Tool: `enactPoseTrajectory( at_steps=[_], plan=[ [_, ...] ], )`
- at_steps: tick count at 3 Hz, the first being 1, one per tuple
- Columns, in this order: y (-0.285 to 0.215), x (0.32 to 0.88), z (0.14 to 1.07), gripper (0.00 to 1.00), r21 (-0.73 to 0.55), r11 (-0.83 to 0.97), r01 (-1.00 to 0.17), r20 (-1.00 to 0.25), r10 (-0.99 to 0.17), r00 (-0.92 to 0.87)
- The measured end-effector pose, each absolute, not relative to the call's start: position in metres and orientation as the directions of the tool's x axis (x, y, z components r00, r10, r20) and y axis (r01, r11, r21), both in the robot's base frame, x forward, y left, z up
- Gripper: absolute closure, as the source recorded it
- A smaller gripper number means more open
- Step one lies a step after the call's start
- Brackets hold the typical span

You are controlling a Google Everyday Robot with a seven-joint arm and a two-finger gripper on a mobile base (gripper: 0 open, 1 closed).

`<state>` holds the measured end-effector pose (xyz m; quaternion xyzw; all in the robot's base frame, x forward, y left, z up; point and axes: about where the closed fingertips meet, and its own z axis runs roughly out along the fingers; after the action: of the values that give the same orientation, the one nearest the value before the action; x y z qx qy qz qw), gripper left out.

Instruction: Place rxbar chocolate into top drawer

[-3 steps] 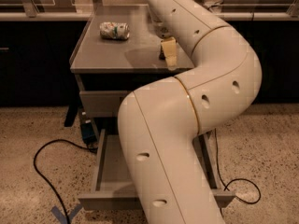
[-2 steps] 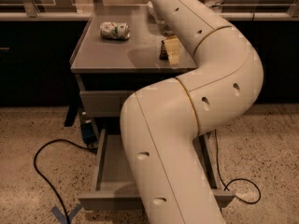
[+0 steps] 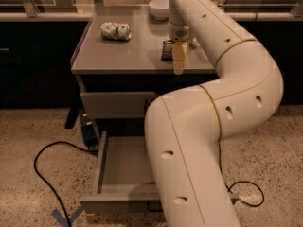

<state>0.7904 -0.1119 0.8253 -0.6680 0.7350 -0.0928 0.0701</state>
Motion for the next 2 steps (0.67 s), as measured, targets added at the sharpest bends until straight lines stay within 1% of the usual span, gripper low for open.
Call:
enactPoseTrajectory(
  at_steps=[1, 2],
  plan=[
    [-0.109, 0.7908, 0.8093, 0.0, -0.201, 0.098, -0.975, -0.045, -0.995, -0.09],
    [-0.1078, 0.7923, 0.8077, 0.0, -0.203, 0.098, -0.974, -0.051, -0.995, -0.089]
  ],
)
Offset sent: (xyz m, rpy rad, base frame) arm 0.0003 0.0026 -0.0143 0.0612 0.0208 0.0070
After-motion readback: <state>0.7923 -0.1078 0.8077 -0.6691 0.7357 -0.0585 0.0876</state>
